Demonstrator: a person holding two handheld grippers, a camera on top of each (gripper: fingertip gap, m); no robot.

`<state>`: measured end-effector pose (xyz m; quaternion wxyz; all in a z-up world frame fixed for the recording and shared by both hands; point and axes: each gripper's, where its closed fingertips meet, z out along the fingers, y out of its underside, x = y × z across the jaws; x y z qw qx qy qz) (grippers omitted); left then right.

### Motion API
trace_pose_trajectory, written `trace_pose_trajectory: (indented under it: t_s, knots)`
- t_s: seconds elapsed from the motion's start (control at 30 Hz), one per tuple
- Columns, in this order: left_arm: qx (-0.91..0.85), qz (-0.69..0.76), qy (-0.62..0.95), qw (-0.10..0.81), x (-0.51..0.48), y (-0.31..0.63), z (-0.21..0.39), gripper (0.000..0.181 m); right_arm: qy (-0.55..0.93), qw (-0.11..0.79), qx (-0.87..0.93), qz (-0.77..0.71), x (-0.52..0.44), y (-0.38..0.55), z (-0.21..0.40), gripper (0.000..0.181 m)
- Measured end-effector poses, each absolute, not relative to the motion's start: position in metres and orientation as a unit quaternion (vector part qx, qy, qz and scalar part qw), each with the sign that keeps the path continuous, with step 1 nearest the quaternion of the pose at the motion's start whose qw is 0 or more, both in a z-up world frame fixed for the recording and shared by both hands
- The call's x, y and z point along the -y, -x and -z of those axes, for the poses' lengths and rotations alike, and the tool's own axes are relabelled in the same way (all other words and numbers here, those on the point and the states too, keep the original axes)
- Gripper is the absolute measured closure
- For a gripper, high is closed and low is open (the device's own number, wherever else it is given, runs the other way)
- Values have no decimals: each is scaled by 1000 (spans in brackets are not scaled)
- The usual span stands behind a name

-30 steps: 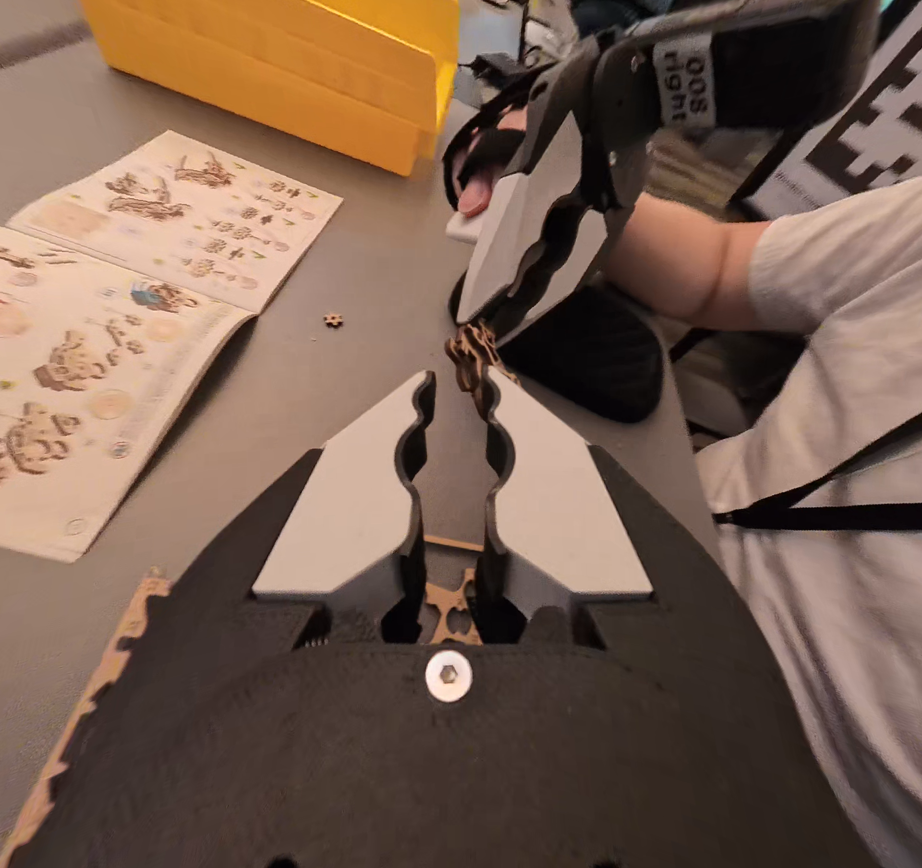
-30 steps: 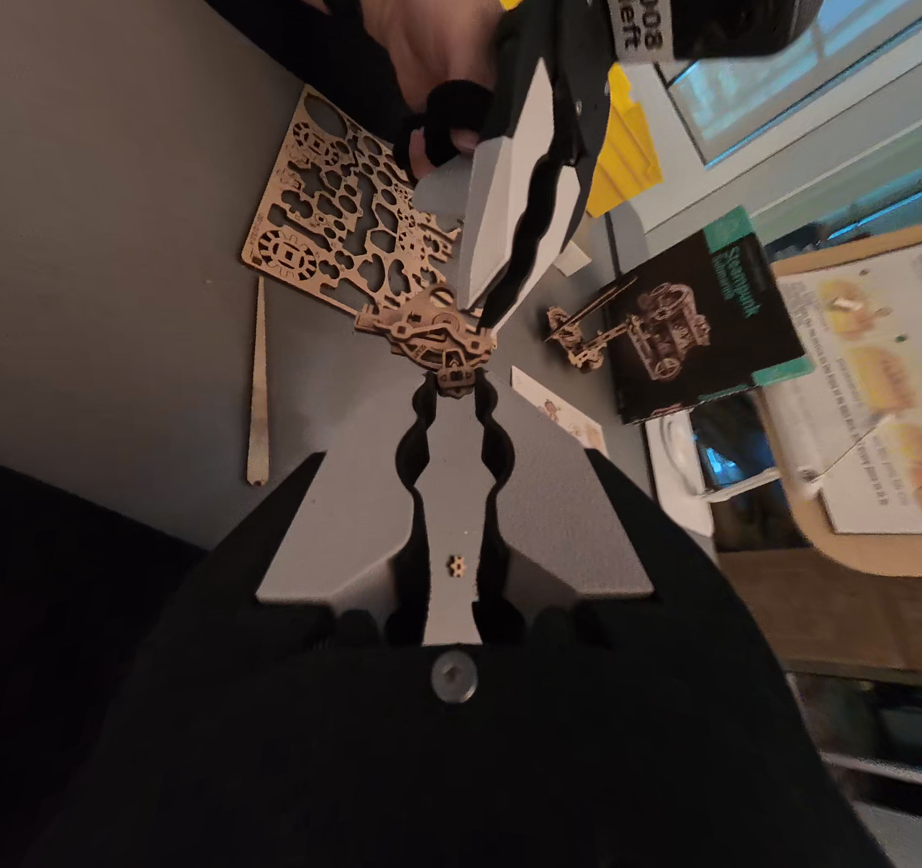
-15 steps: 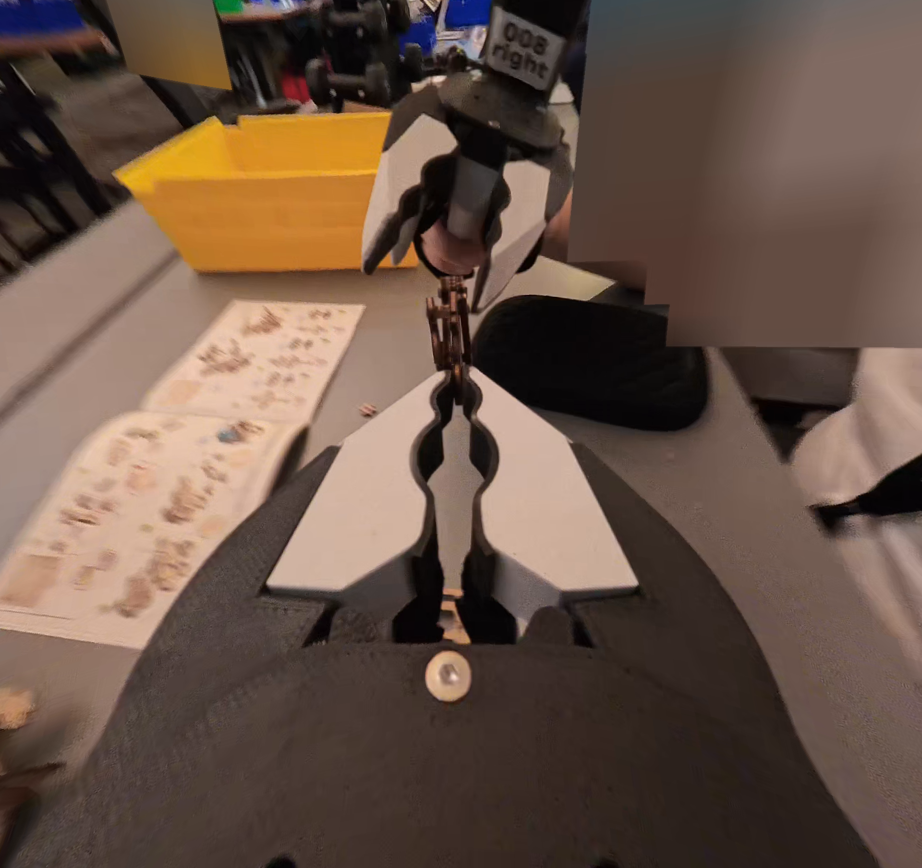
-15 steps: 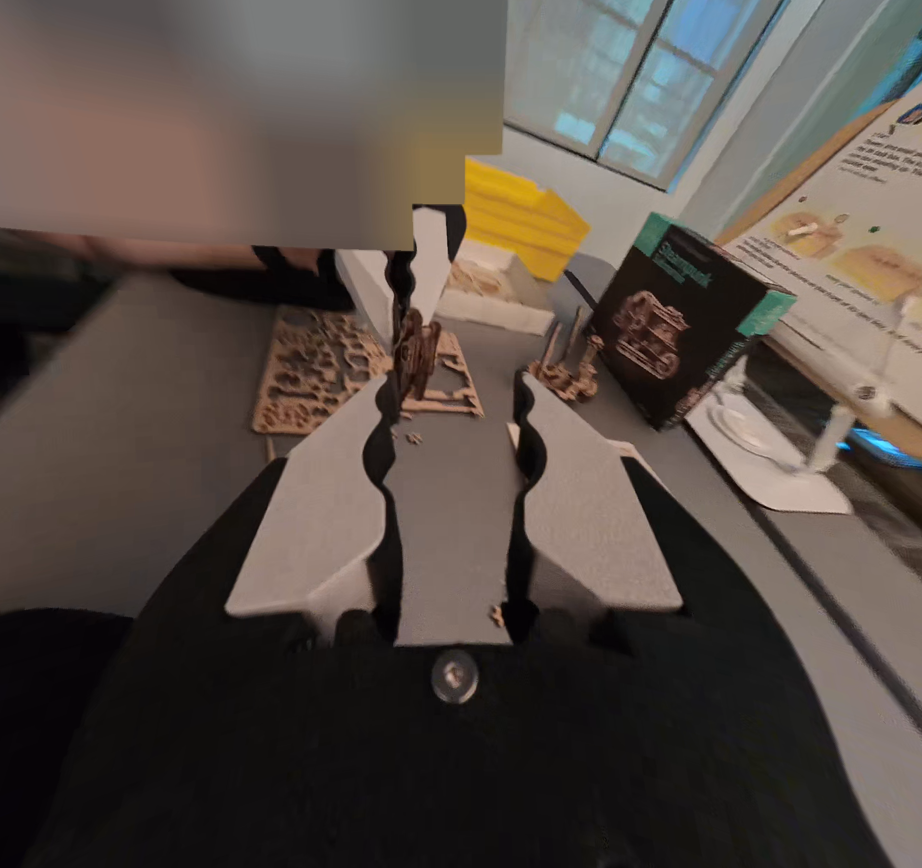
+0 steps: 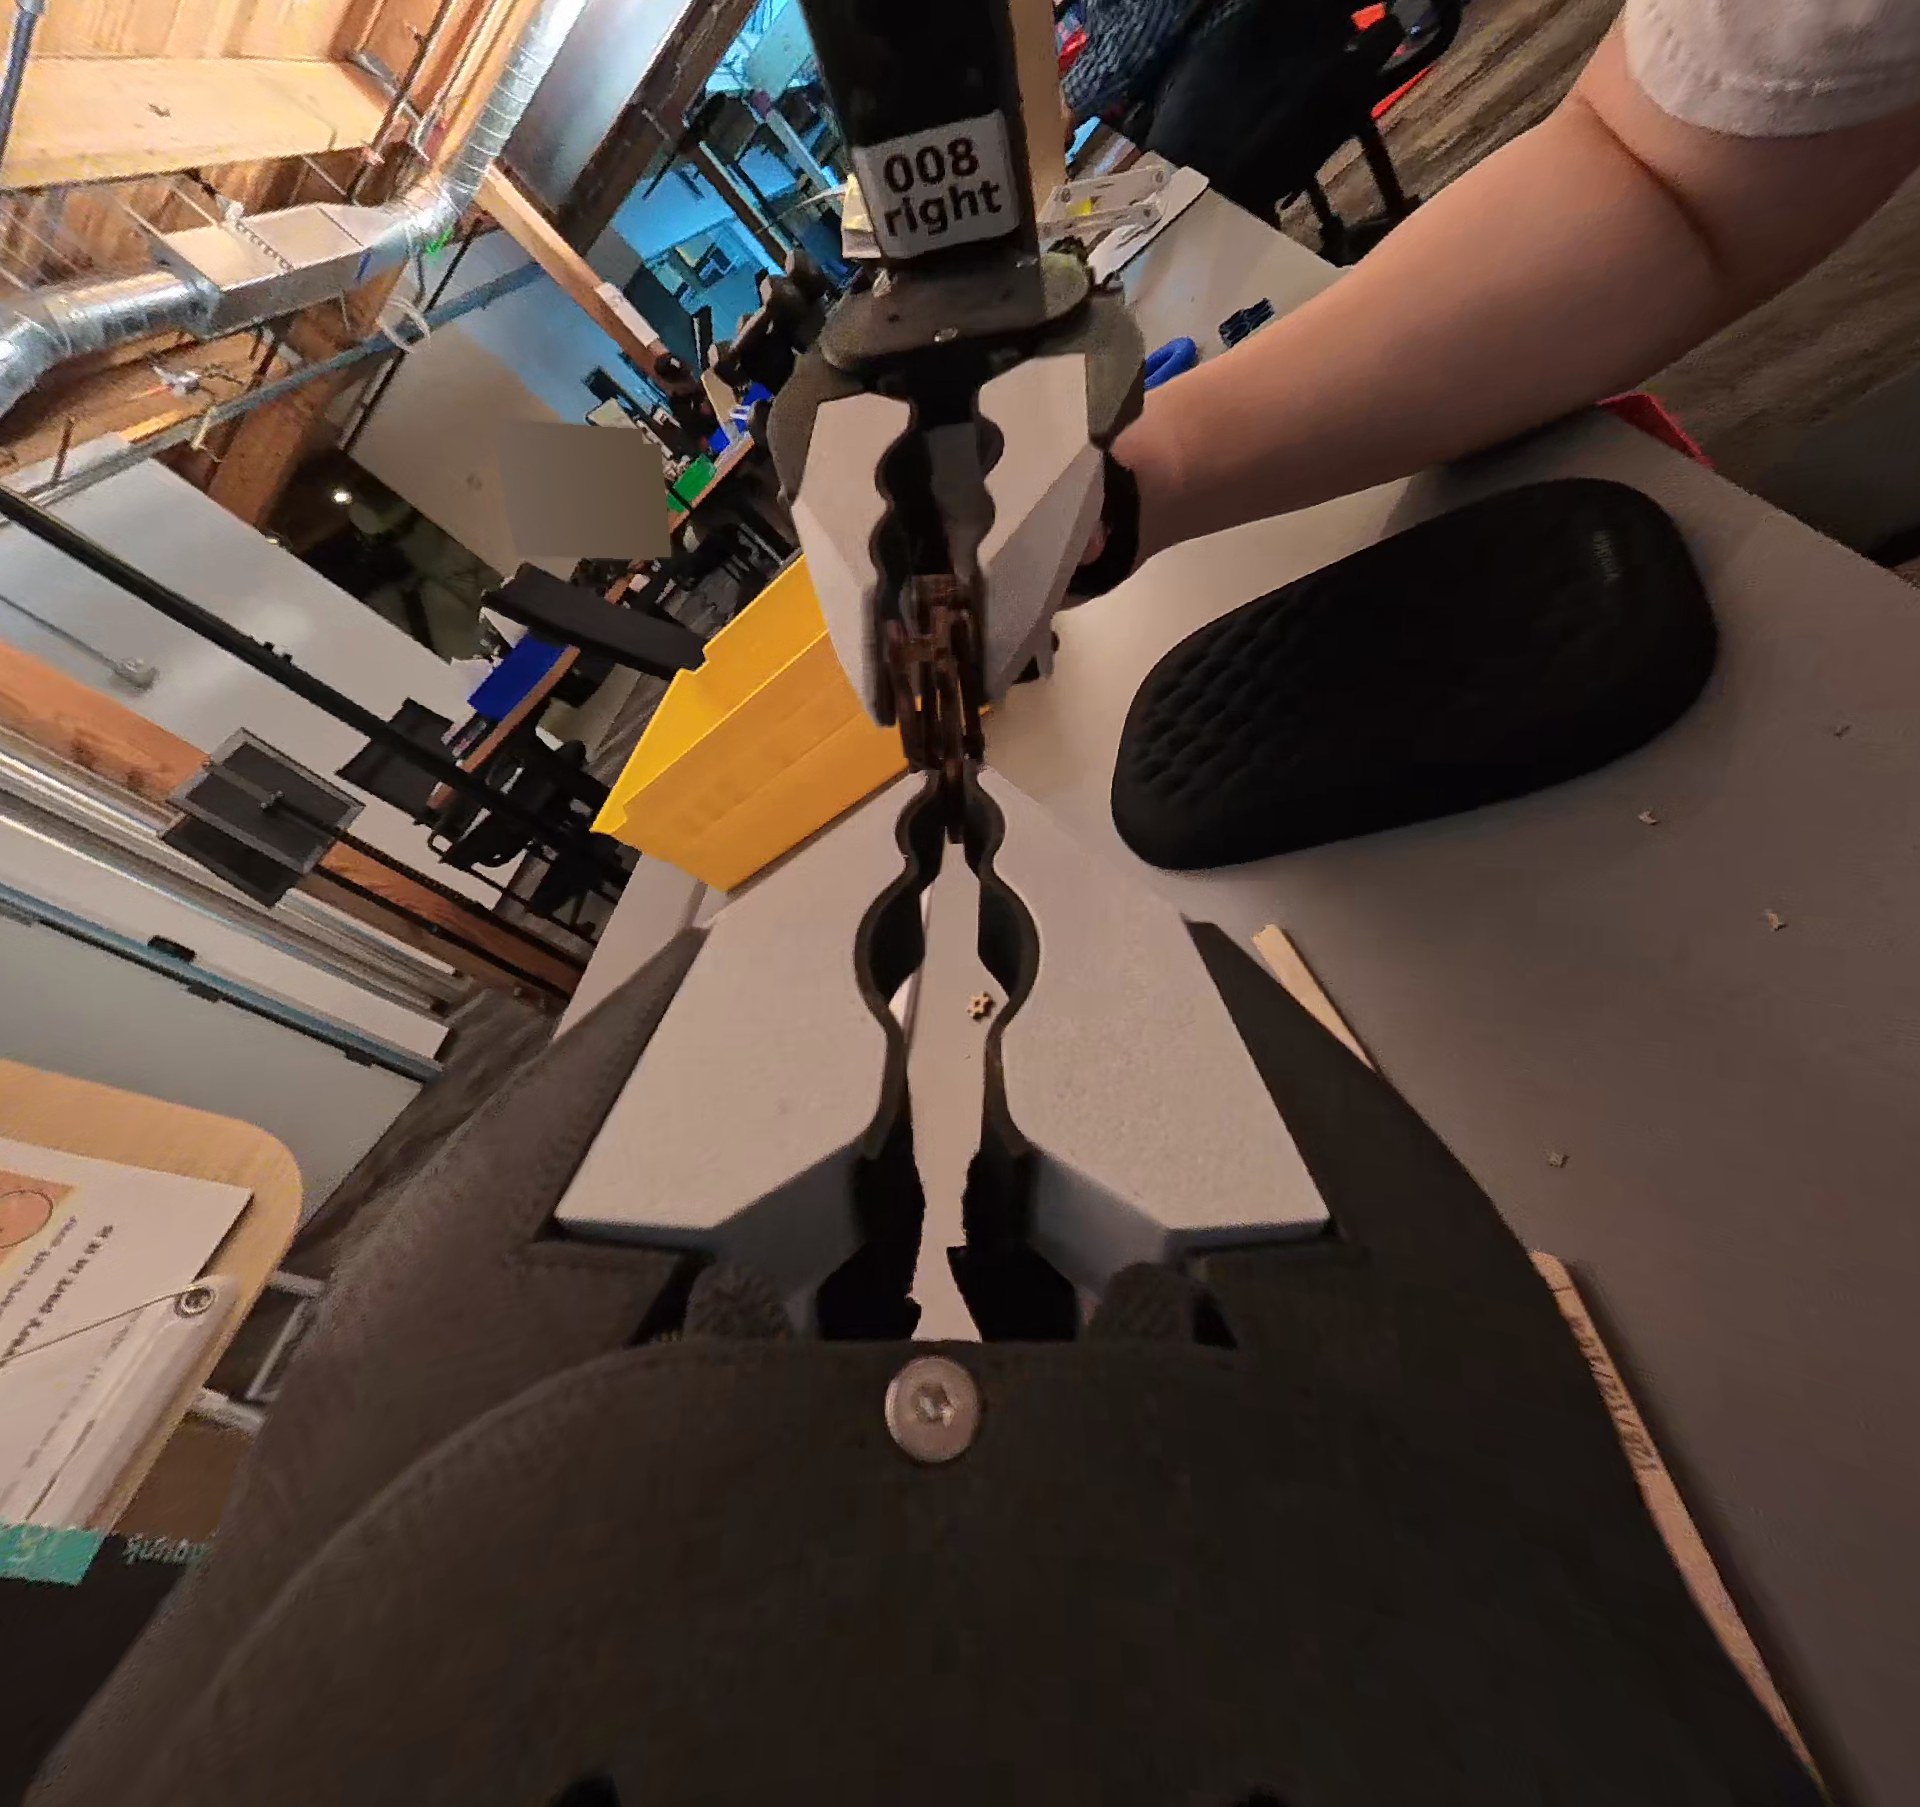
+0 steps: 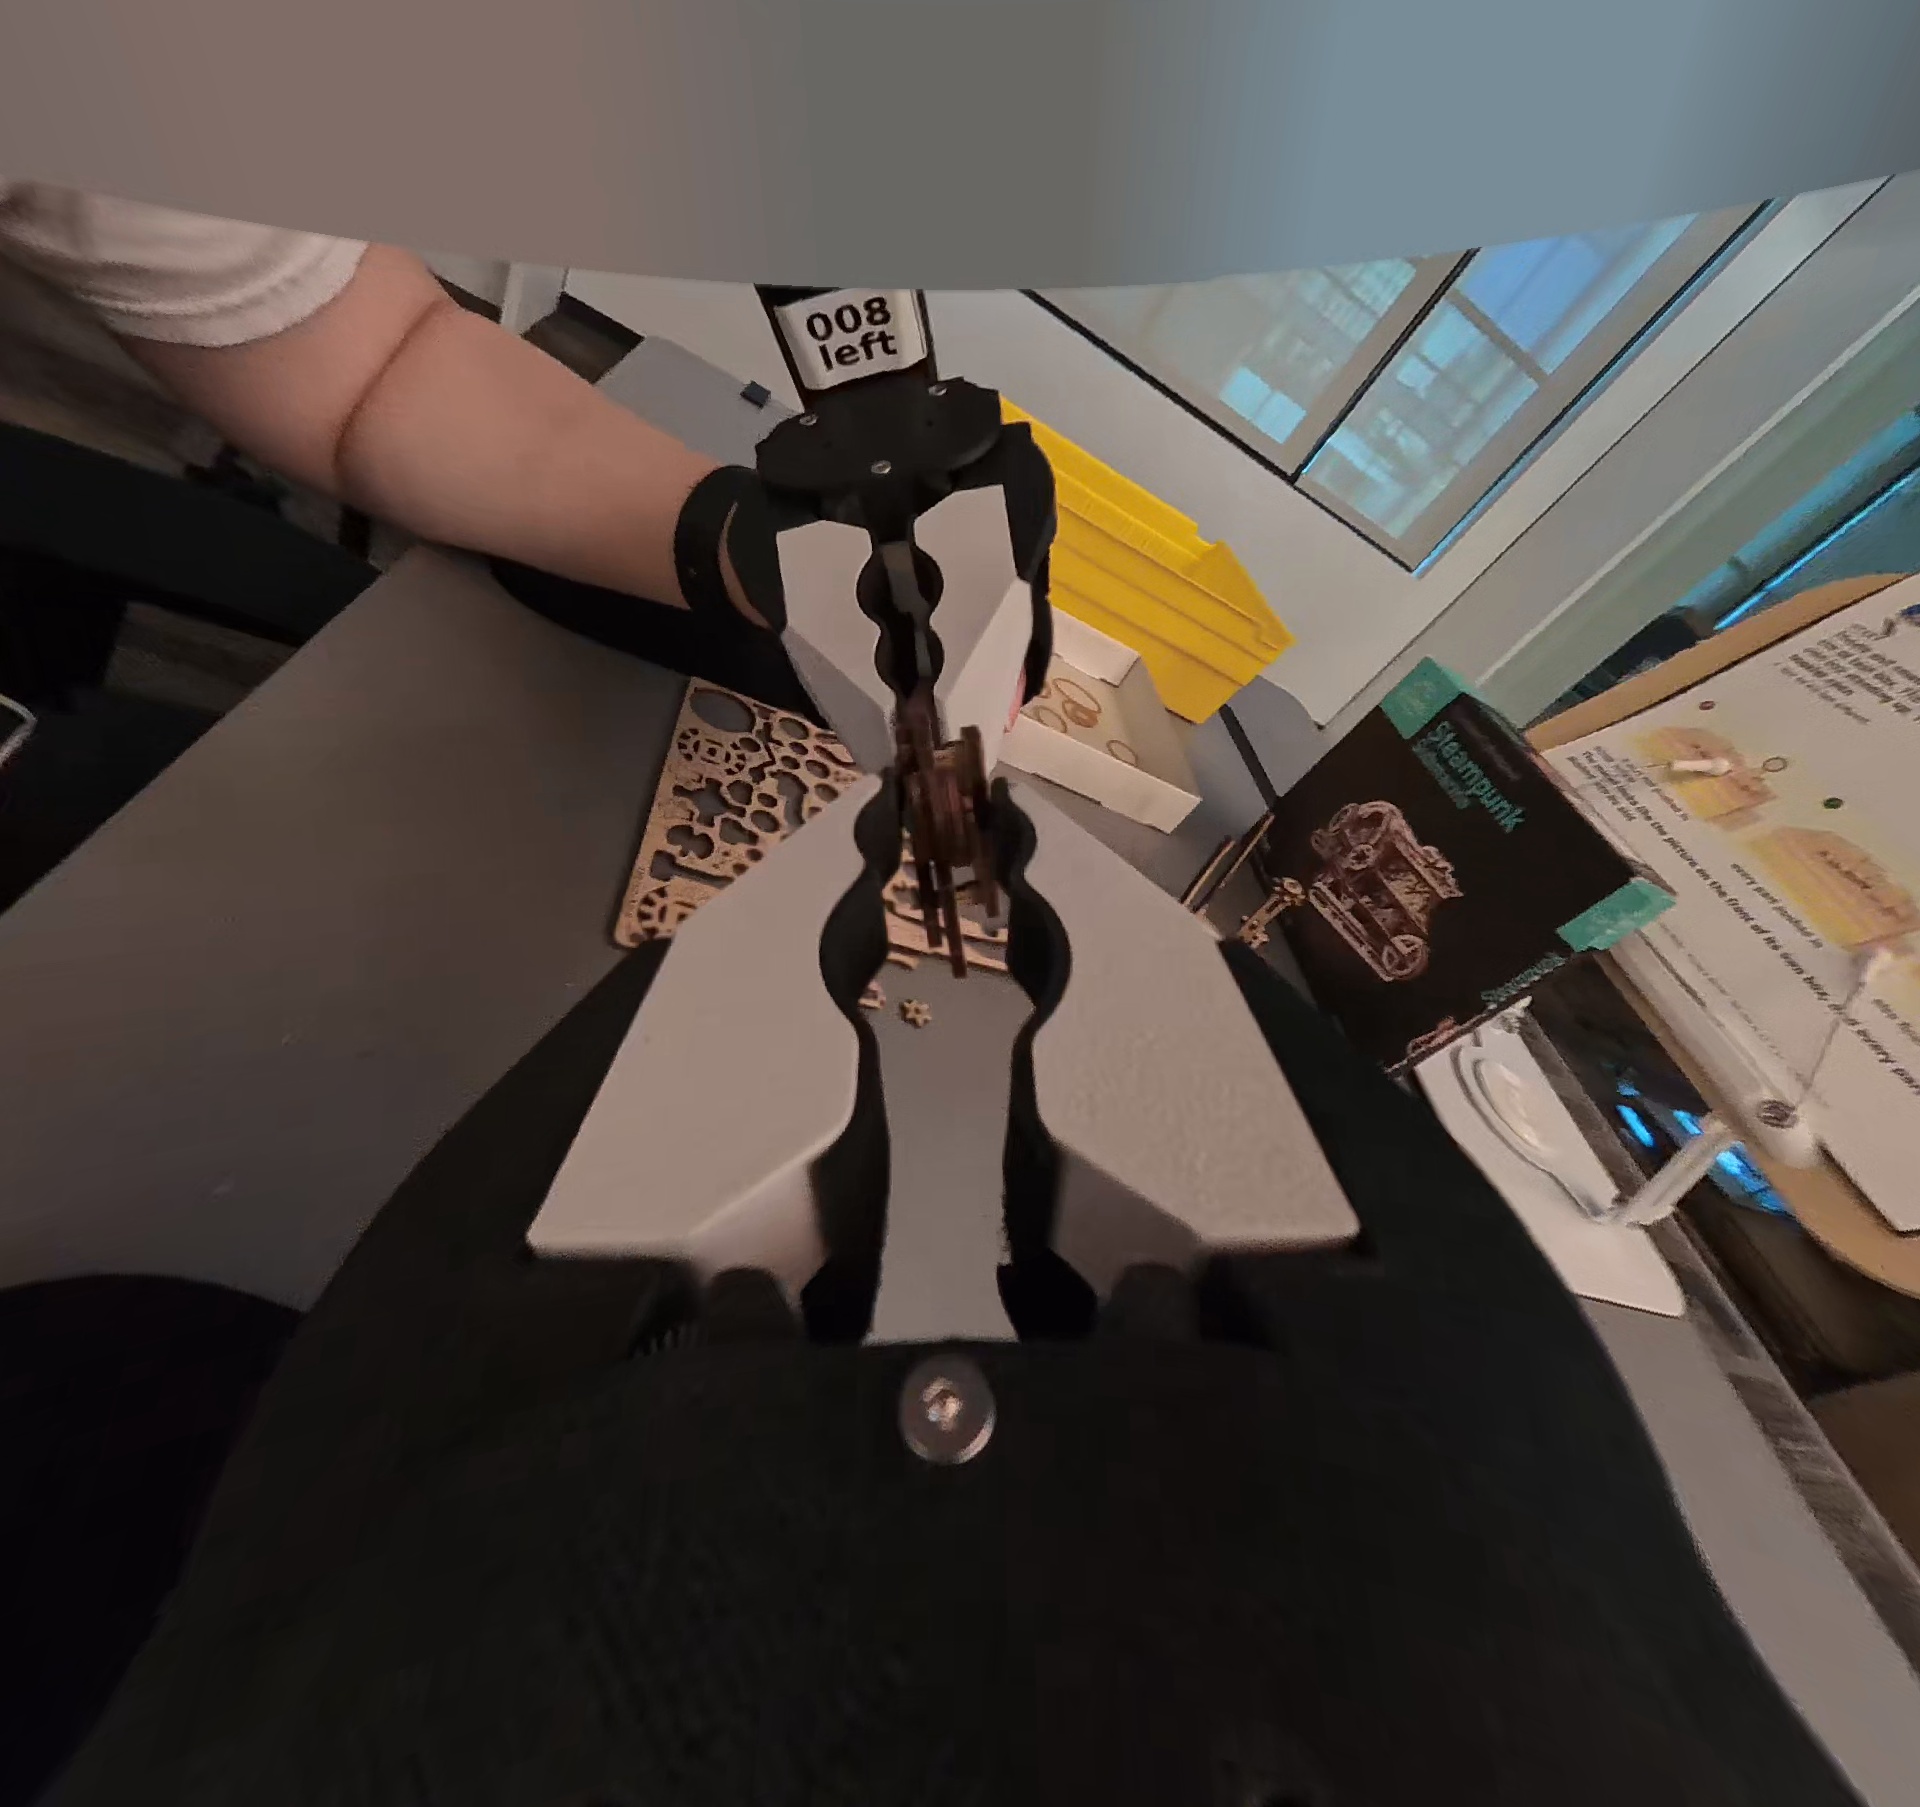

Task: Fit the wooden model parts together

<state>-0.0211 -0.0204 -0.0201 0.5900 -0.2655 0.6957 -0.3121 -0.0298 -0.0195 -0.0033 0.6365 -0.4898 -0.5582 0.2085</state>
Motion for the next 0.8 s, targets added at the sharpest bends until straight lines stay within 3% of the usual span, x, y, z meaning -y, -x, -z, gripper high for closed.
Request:
trace_pose_trajectory:
  t_s: [0.43,0.53,0.63,0.8]
  knots:
    - [-675,360,261,588,27,25,8,181,463,663,546,-217,27,34,-10,168]
    - [-671,365,242,598,32,27,3,181,453,672,561,-170,25,31,-8,153]
    - [-666,382,216,604,40,29,-2,181,442,667,581,-150,30,35,-4,167]
    - [-656,427,187,594,47,34,-6,181,444,659,587,-159,37,38,-6,168]
